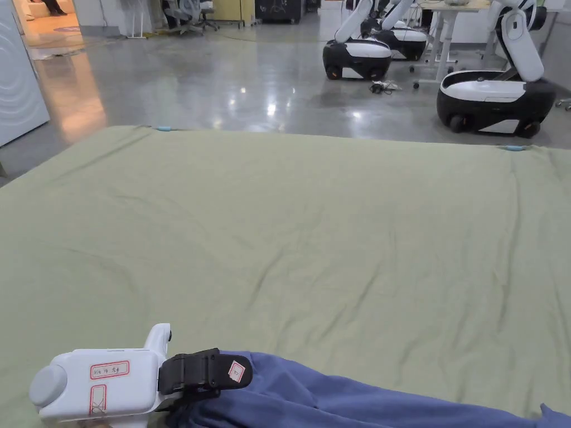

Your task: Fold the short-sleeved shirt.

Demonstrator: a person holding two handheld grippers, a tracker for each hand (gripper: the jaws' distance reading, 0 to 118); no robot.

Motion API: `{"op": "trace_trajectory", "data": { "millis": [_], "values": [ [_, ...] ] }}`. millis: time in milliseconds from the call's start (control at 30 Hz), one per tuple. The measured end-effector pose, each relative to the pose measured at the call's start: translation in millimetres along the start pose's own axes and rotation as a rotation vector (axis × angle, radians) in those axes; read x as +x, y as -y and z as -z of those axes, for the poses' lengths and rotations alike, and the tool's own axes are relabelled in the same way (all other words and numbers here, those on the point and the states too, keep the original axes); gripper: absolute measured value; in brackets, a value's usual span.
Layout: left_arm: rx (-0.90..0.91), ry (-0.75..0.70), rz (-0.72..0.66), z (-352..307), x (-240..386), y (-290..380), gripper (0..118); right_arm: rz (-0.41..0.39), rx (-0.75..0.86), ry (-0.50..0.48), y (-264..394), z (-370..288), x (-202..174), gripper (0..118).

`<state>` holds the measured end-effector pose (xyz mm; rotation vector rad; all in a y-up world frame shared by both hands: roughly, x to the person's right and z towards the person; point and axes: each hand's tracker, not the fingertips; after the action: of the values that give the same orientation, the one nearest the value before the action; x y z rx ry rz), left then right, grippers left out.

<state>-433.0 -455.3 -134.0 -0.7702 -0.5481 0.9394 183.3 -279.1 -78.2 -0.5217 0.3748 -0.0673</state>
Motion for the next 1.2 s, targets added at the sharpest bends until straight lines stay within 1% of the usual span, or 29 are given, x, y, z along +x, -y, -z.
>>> {"op": "trace_trajectory", "data": {
  "millis": [33,67,100,133,167,200,233,300,433,533,600,767,867,933,1000,1067,1167,1200],
  "values": [
    [0.019,-0.022,0.016,-3.4,-0.9,0.9,34,0.000,-0.002,-0.001,0.3,0.1,0.3,2],
    [0.046,-0.079,0.033,-5.5,-3.7,-0.6,9,-0.001,-0.002,-0.001,0.6,-0.2,-1.0,2],
    [0.060,-0.155,0.035,-4.6,-8.1,-1.4,9,0.000,-0.002,0.000,0.9,-0.3,-1.6,2],
    [0.072,-0.186,0.013,-3.5,-8.7,1.1,9,0.001,-0.005,0.000,1.0,0.2,-1.5,2],
    [0.049,-0.171,-0.021,-1.9,-15.6,0.7,9,0.002,-0.006,0.001,1.1,0.8,-1.3,2],
    [0.039,-0.126,-0.058,0.2,-19.7,3.6,9,0.003,-0.007,0.002,1.7,0.8,-1.0,2],
    [0.054,-0.109,-0.058,1.3,-20.9,5.0,9,0.002,-0.008,0.002,2.2,0.5,-0.7,2],
    [0.068,-0.127,-0.025,2.3,-14.4,9.7,9,0.000,-0.011,0.002,1.7,0.6,-0.9,2],
    [0.055,-0.125,-0.009,-5.3,-5.0,3.7,9,-0.004,-0.012,0.005,-0.5,0.2,0.0,2],
    [0.036,-0.134,0.033,-15.1,12.6,0.6,9,-0.008,-0.009,0.008,-1.8,-1.2,0.5,2],
    [0.044,-0.163,0.085,-24.4,21.8,-2.1,9,-0.008,-0.008,0.010,-2.3,-1.5,0.5,2],
    [0.131,-0.224,0.064,-70.1,21.4,-15.7,9,-0.006,-0.005,0.005,-2.7,-0.4,0.1,2],
    [0.157,-0.225,0.031,-95.3,11.5,-22.9,9,-0.006,-0.010,0.000,-3.3,2.7,-0.5,2],
    [0.158,-0.282,0.040,-99.1,12.4,-23.8,9,-0.011,-0.014,-0.004,-4.2,6.0,-2.3,2],
    [0.132,-0.297,0.050,-93.2,18.5,-21.3,9,-0.013,-0.012,-0.006,-4.0,7.2,-4.0,3],
    [0.132,-0.344,0.087,-89.6,29.4,-21.1,9,-0.011,-0.011,-0.016,-3.7,7.3,-4.6,3],
    [0.150,-0.354,0.119,-82.6,63.4,-18.1,9,-0.013,-0.015,-0.017,-3.3,7.4,-5.2,3],
    [0.157,-0.418,0.132,-83.2,74.9,-19.9,9,-0.016,-0.017,-0.014,-3.3,7.6,-5.3,3]
  ]
}}
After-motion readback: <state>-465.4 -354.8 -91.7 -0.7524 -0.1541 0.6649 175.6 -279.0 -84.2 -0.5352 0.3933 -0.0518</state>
